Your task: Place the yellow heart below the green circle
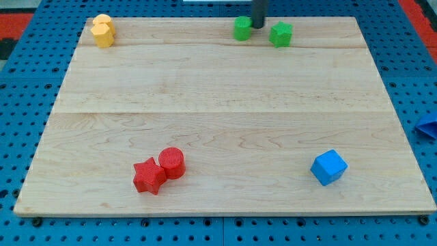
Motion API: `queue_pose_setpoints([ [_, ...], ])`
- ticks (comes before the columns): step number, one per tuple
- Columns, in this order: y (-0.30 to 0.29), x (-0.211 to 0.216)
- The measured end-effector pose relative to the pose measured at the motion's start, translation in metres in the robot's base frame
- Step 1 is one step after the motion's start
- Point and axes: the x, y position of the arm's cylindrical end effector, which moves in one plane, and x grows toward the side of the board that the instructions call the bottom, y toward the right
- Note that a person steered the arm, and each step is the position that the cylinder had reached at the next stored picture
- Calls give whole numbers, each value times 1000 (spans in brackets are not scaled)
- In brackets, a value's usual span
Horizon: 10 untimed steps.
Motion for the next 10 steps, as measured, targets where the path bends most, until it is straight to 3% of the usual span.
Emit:
queue_pose_setpoints([
  [2,-70,-27],
  [3,-161,-28],
  [4,-186,42],
  [5,-268,101],
  [6,-345,97],
  [8,-309,-14],
  [9,-199,9],
  [10,-108,67],
])
